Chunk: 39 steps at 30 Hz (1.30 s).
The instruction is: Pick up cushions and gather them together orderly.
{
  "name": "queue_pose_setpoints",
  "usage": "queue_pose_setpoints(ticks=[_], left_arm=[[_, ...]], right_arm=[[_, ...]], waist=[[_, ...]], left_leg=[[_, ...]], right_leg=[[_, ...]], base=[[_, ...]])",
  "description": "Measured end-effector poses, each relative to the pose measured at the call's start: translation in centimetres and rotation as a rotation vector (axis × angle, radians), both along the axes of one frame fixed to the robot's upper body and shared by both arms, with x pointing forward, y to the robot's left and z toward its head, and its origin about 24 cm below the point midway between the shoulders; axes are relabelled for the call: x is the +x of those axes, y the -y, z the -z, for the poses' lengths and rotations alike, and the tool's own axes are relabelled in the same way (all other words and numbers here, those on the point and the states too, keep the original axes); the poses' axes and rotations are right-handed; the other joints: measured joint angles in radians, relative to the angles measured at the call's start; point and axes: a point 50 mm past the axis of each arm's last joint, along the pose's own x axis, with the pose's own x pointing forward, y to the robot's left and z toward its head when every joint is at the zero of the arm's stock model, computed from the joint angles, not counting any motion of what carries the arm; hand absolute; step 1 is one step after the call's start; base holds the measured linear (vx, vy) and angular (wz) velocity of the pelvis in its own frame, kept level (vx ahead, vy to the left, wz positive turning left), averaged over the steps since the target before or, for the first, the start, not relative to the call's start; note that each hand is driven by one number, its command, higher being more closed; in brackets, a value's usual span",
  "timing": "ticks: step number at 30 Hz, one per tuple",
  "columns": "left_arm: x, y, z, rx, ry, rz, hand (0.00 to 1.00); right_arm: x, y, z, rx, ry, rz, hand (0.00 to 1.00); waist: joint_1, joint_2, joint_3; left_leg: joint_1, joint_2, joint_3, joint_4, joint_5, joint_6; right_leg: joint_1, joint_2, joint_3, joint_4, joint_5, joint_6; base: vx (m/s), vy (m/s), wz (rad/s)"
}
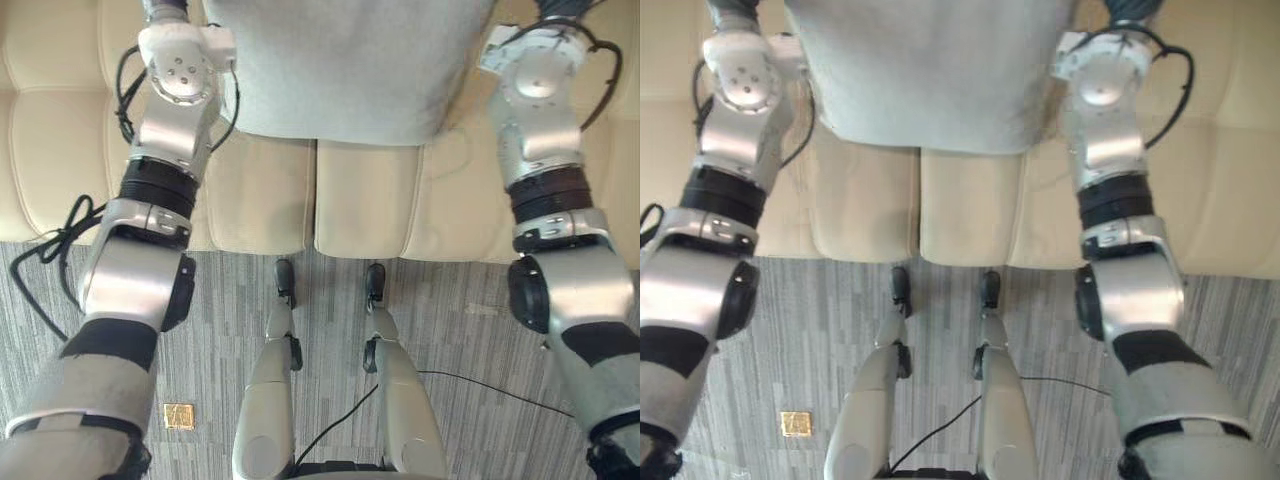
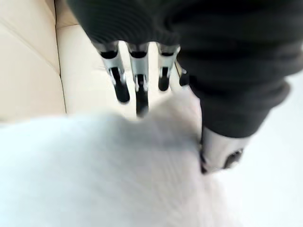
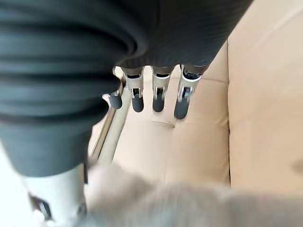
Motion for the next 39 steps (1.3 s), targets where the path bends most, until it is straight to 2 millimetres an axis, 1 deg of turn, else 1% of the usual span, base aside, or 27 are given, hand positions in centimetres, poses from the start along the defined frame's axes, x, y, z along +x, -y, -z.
queue_pose_setpoints(ticks=[1, 4, 6, 7, 9, 11, 12, 13, 14, 15, 16, 17, 18, 19, 20, 21, 22, 23, 25, 26, 27, 28, 31, 32, 34, 37, 39], left_arm=[[-0.2, -0.9, -0.2, -0.002, -0.003, 0.001, 0.0], [-0.8, -3.5, -0.7, -0.038, 0.007, -0.015, 0.0], [-0.8, -4.9, 0.9, -0.081, -0.017, -0.023, 0.0], [-0.8, -5.5, 2.5, -0.097, -0.042, -0.018, 0.0], [-1.0, -6.5, 4.9, -0.118, -0.072, -0.027, 0.0], [-1.4, -7.5, 9.0, -0.173, -0.133, -0.037, 0.0], [-1.6, -7.6, 11.1, -0.197, -0.167, -0.035, 0.0], [-2.0, -7.2, 14.7, -0.226, -0.235, -0.025, 0.0], [-2.3, -6.9, 17.0, -0.239, -0.285, -0.017, 0.0], [-3.2, -5.9, 21.1, -0.272, -0.375, 0.004, 0.0], [-4.3, -4.8, 24.7, -0.3, -0.46, 0.025, 0.0], [-5.0, -4.0, 26.8, -0.324, -0.512, 0.041, 0.0], [-6.5, -2.6, 30.2, -0.365, -0.605, 0.069, 0.0], [-7.9, -1.4, 33.0, -0.399, -0.687, 0.088, 0.0], [-8.9, -0.7, 34.6, -0.418, -0.737, 0.099, 0.0], [-10.6, 0.2, 36.9, -0.444, -0.812, 0.11, 0.0], [-12.0, 0.7, 38.5, -0.462, -0.873, 0.109, 0.0], [-14.4, 1.0, 41.0, -0.468, -0.978, 0.106, 0.0], [-16.8, 1.1, 43.5, -0.483, -1.094, 0.09, 0.0], [-18.7, 1.1, 45.1, -0.493, -1.172, 0.067, 0.0], [-19.6, 1.1, 45.9, -0.509, -1.209, 0.056, 0.0], [-21.4, 1.2, 47.3, -0.526, -1.282, 0.033, 0.0], [-24.2, 1.6, 49.2, -0.528, -1.406, 0.006, 0.0], [-25.1, 1.6, 49.8, -0.545, -1.44, -0.013, 0.0], [-26.2, 1.8, 50.5, -0.538, -1.505, -0.021, 0.0], [-26.7, 1.6, 50.9, -0.511, -1.539, -0.028, 0.0], [-27.0, 1.6, 51.1, -0.496, -1.564, -0.031, 0.0]], right_arm=[[-0.1, 1.2, 0.5, -0.001, -0.019, -0.002, 0.0], [-0.5, 3.7, 1.7, -0.011, -0.059, 0.008, 0.0], [-0.4, 4.3, 3.3, -0.005, -0.094, -0.005, 0.0], [-0.6, 4.6, 4.5, -0.013, -0.104, -0.016, 0.0], [-1.3, 4.9, 5.9, -0.02, -0.102, -0.025, 0.0], [-2.4, 5.3, 8.1, -0.009, -0.095, -0.033, 0.0], [-2.9, 5.4, 9.5, -0.001, -0.104, -0.037, 0.0], [-3.6, 5.5, 12.2, 0.025, -0.134, -0.044, 0.0], [-4.1, 5.6, 14.1, 0.044, -0.165, -0.04, 0.0], [-5.2, 5.5, 17.5, 0.071, -0.228, -0.031, 0.0], [-6.2, 5.2, 20.4, 0.106, -0.286, -0.027, 0.0], [-6.9, 4.9, 22.2, 0.122, -0.326, -0.027, 0.0], [-8.1, 4.2, 25.3, 0.151, -0.406, -0.028, 0.0], [-9.3, 3.5, 28.0, 0.183, -0.477, -0.03, 0.0], [-10.2, 3.0, 29.6, 0.207, -0.522, -0.027, 0.0], [-11.7, 2.3, 32.0, 0.241, -0.594, -0.019, 0.0], [-12.6, 1.7, 33.5, 0.269, -0.64, -0.023, 0.0], [-14.5, 1.0, 36.2, 0.283, -0.746, -0.015, 0.0], [-16.3, 0.5, 38.8, 0.302, -0.858, -0.005, 0.0], [-17.7, 0.2, 40.6, 0.316, -0.939, 0.0, 0.0], [-18.4, 0.1, 41.4, 0.32, -0.979, 0.001, 0.0], [-20.0, -0.1, 42.9, 0.328, -1.054, 0.007, 0.0], [-22.9, -0.3, 45.5, 0.343, -1.198, 0.012, 0.0], [-23.6, -0.4, 46.2, 0.347, -1.245, 0.014, 0.0], [-24.9, -0.8, 47.7, 0.362, -1.333, 0.006, 0.0], [-26.5, -1.3, 49.1, 0.375, -1.437, -0.018, 0.0], [-27.2, -1.6, 49.7, 0.371, -1.483, -0.028, 0.0]], waist=[[0.002, 0.0, 0.0], [0.004, 0.0, 0.0], [0.004, 0.0, 0.0], [0.004, 0.0, -0.003], [0.004, 0.0, -0.004], [0.005, 0.0, -0.005], [0.006, 0.0, -0.005], [0.006, -0.001, -0.007], [0.006, -0.001, -0.013], [0.007, 0.0, -0.03], [0.008, 0.0, -0.04], [0.008, 0.001, -0.046], [0.009, 0.0, -0.048], [0.013, 0.0, -0.048], [0.015, 0.0, -0.049], [0.021, 0.0, -0.056], [0.023, 0.0, -0.07], [0.025, 0.0, -0.109], [0.027, 0.001, -0.162], [0.027, 0.001, -0.196], [0.027, 0.002, -0.217], [0.028, 0.007, -0.255], [0.027, 0.016, -0.329], [0.027, 0.015, -0.34], [0.027, 0.013, -0.36], [0.026, 0.006, -0.377], [0.026, 0.002, -0.395]], left_leg=[[0.002, 0.002, 0.0, 0.005, 0.0, 0.0], [0.015, 0.005, 0.002, 0.014, 0.0, 0.0], [0.045, 0.006, 0.002, 0.013, 0.0, 0.0], [0.062, 0.006, 0.003, 0.012, -0.001, 0.0], [0.081, 0.01, 0.003, 0.007, -0.003, -0.001], [0.105, 0.012, 0.003, -0.013, 0.002, -0.002], [0.12, 0.012, 0.003, -0.021, 0.005, -0.003], [0.144, 0.012, 0.001, -0.027, 0.005, -0.003], [0.154, 0.011, -0.001, -0.029, 0.003, -0.004], [0.167, 0.011, -0.004, -0.037, 0.001, -0.005], [0.178, 0.011, -0.007, -0.041, 0.0, -0.006], [0.182, 0.011, -0.011, -0.041, -0.001, -0.007], [0.196, 0.011, -0.015, -0.041, -0.002, -0.007], [0.215, 0.011, -0.017, -0.04, -0.006, -0.008], [0.228, 0.012, -0.017, -0.04, -0.009, -0.01], [0.248, 0.013, -0.015, -0.038, -0.021, -0.012], [0.26, 0.013, -0.013, -0.035, -0.029, -0.011], [0.282, 0.013, -0.009, -0.035, -0.039, -0.013], [0.308, 0.014, -0.006, -0.025, -0.055, -0.015], [0.342, 0.014, 0.0, -0.016, -0.075, -0.016], [0.362, 0.014, 0.002, -0.016, -0.084, -0.015], [0.395, 0.014, 0.003, -0.017, -0.099, -0.021], [0.448, 0.013, 0.004, -0.019, -0.115, -0.023], [0.463, 0.015, 0.004, -0.021, -0.118, -0.024], [0.491, 0.016, 0.008, -0.031, -0.119, -0.025], [0.528, 0.017, 0.019, -0.045, -0.12, -0.027], [0.545, 0.016, 0.027, -0.058, -0.12, -0.027]], right_leg=[[0.001, 0.0, -0.002, 0.009, 0.0, 0.0], [0.011, 0.0, -0.003, 0.024, -0.002, 0.001], [0.041, 0.0, -0.001, 0.024, -0.008, 0.002], [0.06, -0.001, -0.002, 0.026, -0.023, -0.001], [0.072, 0.002, -0.004, 0.037, -0.031, -0.002], [0.081, 0.007, -0.004, 0.049, -0.037, -0.004], [0.094, 0.008, -0.005, 0.049, -0.04, -0.004], [0.117, 0.009, -0.009, 0.049, -0.047, -0.005], [0.127, 0.009, -0.012, 0.049, -0.051, -0.004], [0.139, 0.008, -0.018, 0.049, -0.06, -0.003], [0.15, 0.008, -0.02, 0.049, -0.067, -0.002], [0.156, 0.008, -0.022, 0.049, -0.07, -0.003], [0.172, 0.007, -0.027, 0.049, -0.076, -0.004], [0.192, 0.007, -0.03, 0.049, -0.081, -0.003], [0.205, 0.007, -0.03, 0.05, -0.084, -0.003], [0.224, 0.009, -0.028, 0.051, -0.092, -0.004], [0.237, 0.01, -0.028, 0.051, -0.1, -0.005], [0.256, 0.012, -0.028, 0.052, -0.107, -0.006], [0.284, 0.012, -0.029, 0.052, -0.123, -0.005], [0.317, 0.011, -0.028, 0.057, -0.14, -0.005], [0.334, 0.01, -0.027, 0.06, -0.149, 0.0], [0.368, 0.009, -0.028, 0.062, -0.166, -0.002], [0.408, 0.007, -0.029, 0.075, -0.193, -0.001], [0.421, 0.008, -0.029, 0.075, -0.197, -0.001], [0.444, 0.01, -0.028, 0.072, -0.201, 0.001], [0.466, 0.011, -0.023, 0.071, -0.206, 0.002], [0.478, 0.01, -0.019, 0.063, -0.206, 0.004]], base=[[0.0, 0.0, 0.0], [0.0, 0.0, 0.01], [-0.01, -0.007, 0.02], [-0.01, -0.02, 0.04], [-0.01, -0.03, 0.03], [-0.01, -0.017, 0.0], [0.01, -0.032, 0.03], [0.02, -0.028, 0.06], [0.03, -0.04, 0.11], [0.05, -0.043, 0.11], [0.05, -0.043, 0.12], [0.07, -0.048, 0.12], [0.06, -0.038, 0.11], [0.07, -0.044, 0.07], [0.05, -0.036, 0.0], [0.05, -0.038, -0.04], [0.06, -0.045, -0.07], [0.06, -0.036, -0.05], [0.09, -0.028, -0.07], [0.08, -0.012, -0.09], [0.1, 0.0, -0.07], [0.08, 0.004, -0.01], [0.08, -0.002, 0.0], [0.05, -0.009, -0.01], [0.04, -0.012, -0.02], [0.03, 0.0, -0.07], [0.05, 0.013, -0.12]])
